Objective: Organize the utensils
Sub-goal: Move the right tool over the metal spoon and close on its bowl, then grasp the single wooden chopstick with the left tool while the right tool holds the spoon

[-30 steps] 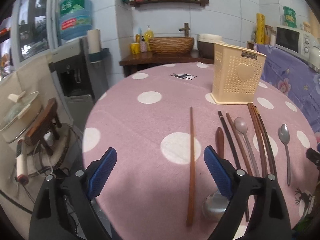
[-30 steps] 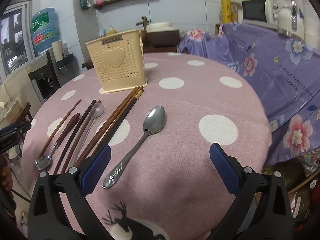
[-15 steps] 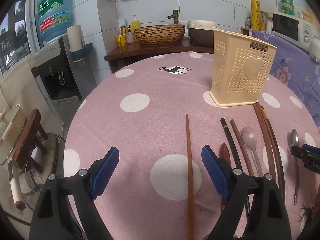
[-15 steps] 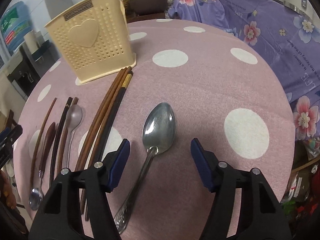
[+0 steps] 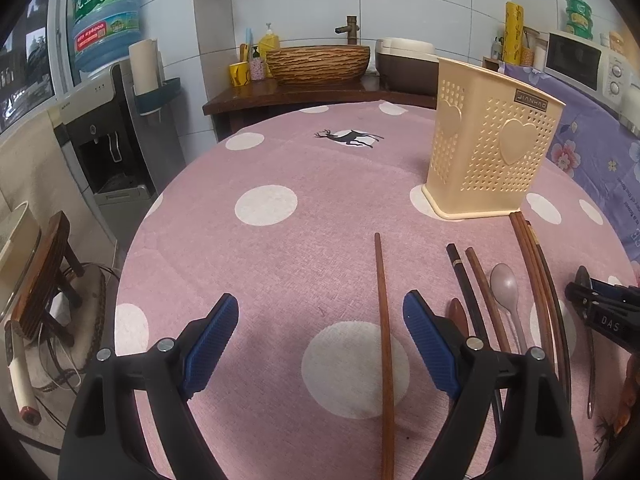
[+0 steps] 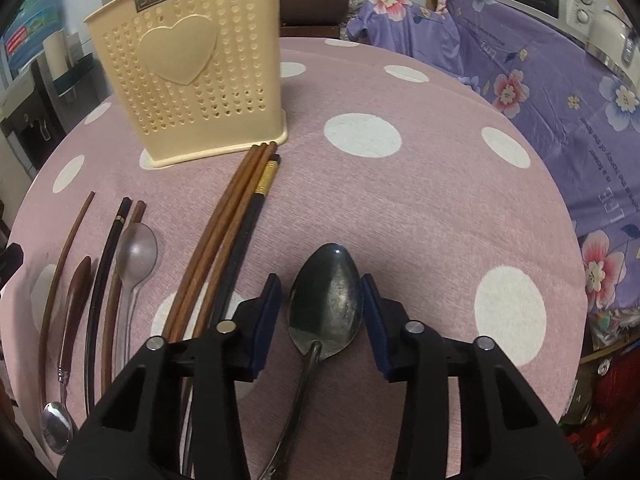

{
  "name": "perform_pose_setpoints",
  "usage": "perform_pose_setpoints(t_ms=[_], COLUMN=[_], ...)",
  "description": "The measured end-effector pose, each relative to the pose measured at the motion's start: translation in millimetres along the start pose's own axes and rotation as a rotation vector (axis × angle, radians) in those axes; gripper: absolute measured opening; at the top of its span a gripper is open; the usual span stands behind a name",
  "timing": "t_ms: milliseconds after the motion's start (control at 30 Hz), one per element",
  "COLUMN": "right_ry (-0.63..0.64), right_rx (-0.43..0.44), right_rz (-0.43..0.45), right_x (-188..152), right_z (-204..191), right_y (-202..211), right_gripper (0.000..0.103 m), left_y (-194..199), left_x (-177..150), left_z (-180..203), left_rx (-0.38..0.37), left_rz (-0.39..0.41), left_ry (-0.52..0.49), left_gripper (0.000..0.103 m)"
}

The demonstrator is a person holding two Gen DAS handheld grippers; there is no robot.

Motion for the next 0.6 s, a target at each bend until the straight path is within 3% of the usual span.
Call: perform_pose_setpoints(t_ms=[233,600], right_ry=[0.02,0.032], right_rx=[0.052,0.092], right_rz=[-0.009,0.01], right_x=[4,4], right_z=[3,5], right_y=[-1,0], right_gripper=[0.037,0.037], left_y=[-4,-22], left_x=[1,13], left_z=[4,37], left_rx=[-0.025,-0.086], left_rz=[-0.044,-0.145], left_ry=[-0.006,-0.056], left_gripper=[0.082,0.056])
Point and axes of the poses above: each gripper's, at about its wrist camera, not at the fingertips, and y roughly against the way its jaws point, z to its right, x to its top, the point moved 5 cm from there along -y, roughly the way its jaws point, and after that the axes turned 14 degrees about x, right-handed, at the moved point
